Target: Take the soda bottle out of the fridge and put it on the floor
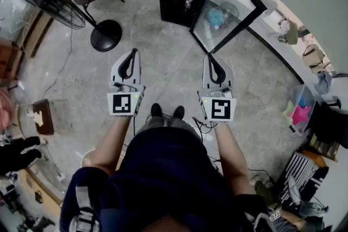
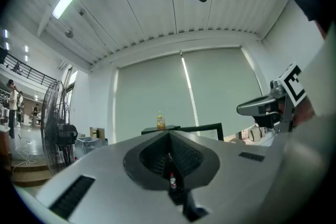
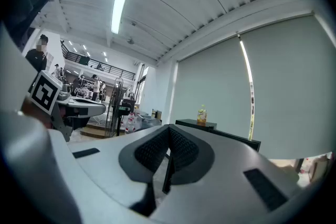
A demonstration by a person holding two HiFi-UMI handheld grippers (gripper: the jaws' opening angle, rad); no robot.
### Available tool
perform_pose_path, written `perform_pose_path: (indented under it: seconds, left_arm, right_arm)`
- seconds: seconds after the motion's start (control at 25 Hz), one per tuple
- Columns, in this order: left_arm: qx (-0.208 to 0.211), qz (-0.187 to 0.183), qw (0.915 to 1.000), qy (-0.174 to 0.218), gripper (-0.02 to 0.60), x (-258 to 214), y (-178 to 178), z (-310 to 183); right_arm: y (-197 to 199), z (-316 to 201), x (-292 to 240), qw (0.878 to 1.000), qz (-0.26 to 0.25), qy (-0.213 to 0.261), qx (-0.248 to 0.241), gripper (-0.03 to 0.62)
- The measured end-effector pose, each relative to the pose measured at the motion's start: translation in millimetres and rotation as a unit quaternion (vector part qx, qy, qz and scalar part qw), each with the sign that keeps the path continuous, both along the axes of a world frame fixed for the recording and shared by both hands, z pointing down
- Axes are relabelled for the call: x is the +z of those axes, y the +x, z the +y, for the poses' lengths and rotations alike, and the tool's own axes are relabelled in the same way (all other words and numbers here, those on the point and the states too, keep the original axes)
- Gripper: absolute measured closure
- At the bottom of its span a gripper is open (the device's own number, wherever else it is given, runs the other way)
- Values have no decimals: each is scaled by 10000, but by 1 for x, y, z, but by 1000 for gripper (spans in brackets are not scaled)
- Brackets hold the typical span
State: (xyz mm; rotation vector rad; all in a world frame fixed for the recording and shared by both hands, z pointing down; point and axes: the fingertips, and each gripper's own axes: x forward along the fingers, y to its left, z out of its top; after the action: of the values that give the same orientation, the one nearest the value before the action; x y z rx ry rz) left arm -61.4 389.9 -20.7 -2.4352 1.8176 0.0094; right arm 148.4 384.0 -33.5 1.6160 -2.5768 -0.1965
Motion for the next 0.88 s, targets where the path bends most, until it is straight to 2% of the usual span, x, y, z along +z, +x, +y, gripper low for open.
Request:
perform_pose_path:
  seconds: [0.88]
  left_arm:
    - [46, -69, 9999, -107, 557, 9, 0, -9]
  right_arm:
    - [-12, -7, 10, 9994, -104, -134, -294, 576]
